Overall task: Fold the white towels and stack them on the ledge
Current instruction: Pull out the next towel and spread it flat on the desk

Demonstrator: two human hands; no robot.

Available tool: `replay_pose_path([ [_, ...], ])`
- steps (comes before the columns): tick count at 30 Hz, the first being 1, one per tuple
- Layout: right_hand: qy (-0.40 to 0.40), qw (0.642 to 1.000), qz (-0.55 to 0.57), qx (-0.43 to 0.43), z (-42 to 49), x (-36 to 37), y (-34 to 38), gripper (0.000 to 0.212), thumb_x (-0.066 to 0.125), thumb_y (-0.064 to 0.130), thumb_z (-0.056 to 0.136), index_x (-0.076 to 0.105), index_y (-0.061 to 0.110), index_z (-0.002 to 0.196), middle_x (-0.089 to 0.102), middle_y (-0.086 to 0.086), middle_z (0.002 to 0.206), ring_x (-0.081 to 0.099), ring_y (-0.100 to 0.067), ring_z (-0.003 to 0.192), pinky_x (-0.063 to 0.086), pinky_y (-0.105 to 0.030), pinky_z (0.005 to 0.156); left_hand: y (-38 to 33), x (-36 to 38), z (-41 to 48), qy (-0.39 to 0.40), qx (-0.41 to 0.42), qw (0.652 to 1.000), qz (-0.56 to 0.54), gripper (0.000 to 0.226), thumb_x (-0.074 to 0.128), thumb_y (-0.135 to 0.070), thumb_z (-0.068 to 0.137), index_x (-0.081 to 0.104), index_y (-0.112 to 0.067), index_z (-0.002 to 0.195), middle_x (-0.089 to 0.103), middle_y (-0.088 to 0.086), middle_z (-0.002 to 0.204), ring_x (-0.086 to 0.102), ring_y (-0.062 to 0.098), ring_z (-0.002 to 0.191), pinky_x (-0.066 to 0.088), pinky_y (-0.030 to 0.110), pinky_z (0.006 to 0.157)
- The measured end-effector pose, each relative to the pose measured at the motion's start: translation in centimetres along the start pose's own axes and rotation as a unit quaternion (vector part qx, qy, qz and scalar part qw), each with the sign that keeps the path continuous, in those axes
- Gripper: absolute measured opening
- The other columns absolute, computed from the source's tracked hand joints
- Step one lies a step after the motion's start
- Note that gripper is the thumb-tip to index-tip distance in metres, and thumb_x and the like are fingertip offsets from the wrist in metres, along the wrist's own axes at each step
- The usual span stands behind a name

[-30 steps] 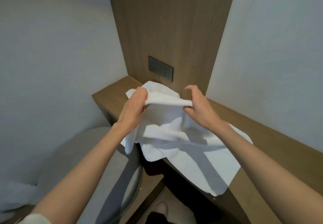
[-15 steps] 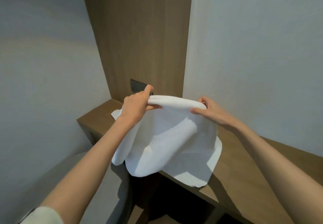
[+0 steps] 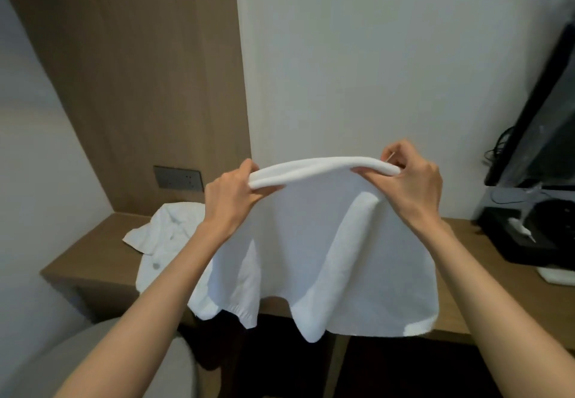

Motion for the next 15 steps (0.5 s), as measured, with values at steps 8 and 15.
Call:
replay_pose_path([
  [8,-0.088,0.985,-0.128,-0.069,-1.2,-5.2,-0.9,0.043,0.082,0.052,0.062,0.064,0.013,0.071,0.063,-0.005,0.058,0.062,-0.03,0.055,0.032,-0.025,0.051,-4.4,-1.7,0.7,-0.013,0.042,0.998,-0.045,0.072,0.014,-0.078,0.073,0.053,-0.019,0.062,0.059,0.004,0.063,0.046,0.026,0.064,0.025,0.031,0.055],
  [15,0.003,0.966,-0.237,-0.102,-2.1,-3.0,-5.9,0.045,0.083,0.051,0.06,0.063,0.012,0.063,0.058,-0.008,0.05,0.059,-0.029,0.046,0.029,-0.024,0.043,-4.5,3.8,1.4,0.094,0.113,0.988,0.043,0.061,0.041,-0.078,0.079,0.055,-0.019,0.069,0.057,0.003,0.06,0.059,0.031,0.068,0.028,0.03,0.054],
])
Point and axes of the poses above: each hand's wrist, its own z-axis towards the middle knuckle, its own x-axis out of the palm, y = z × x, the point moved 4 cm from there along z, towards the middle knuckle
